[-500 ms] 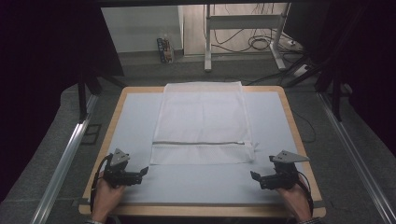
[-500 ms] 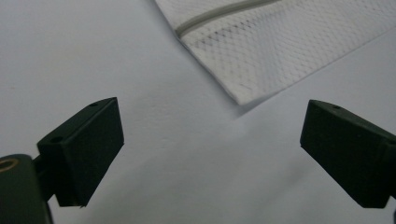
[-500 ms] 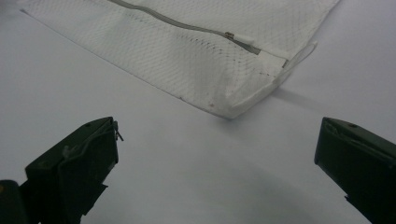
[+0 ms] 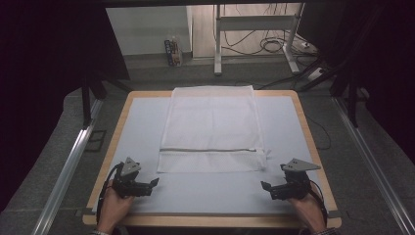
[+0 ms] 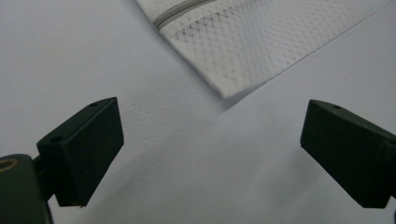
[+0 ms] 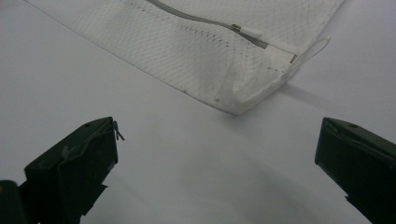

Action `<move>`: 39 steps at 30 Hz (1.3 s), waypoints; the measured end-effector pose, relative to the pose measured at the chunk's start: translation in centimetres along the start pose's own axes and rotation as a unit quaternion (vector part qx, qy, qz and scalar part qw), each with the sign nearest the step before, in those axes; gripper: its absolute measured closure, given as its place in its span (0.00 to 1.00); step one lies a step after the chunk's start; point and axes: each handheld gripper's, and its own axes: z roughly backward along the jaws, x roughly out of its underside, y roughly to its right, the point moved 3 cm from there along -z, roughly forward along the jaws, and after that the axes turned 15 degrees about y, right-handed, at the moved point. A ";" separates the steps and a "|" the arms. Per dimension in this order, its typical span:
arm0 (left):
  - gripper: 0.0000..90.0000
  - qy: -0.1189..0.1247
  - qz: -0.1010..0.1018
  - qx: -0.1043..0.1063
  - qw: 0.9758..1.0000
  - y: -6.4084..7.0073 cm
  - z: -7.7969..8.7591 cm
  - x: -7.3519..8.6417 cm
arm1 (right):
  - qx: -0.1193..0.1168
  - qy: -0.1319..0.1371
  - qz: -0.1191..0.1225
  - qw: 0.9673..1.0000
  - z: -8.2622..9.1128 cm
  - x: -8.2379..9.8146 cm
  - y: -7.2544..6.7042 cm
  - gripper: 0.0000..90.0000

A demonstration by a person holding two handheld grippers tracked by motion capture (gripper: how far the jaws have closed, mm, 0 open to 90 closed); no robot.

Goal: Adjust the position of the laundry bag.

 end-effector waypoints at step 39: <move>0.08 0.032 0.012 0.015 0.999 0.1 -1.7 -1.1 | 0.041 0.008 -0.026 0.999 -1.1 -1.1 1.4 0.03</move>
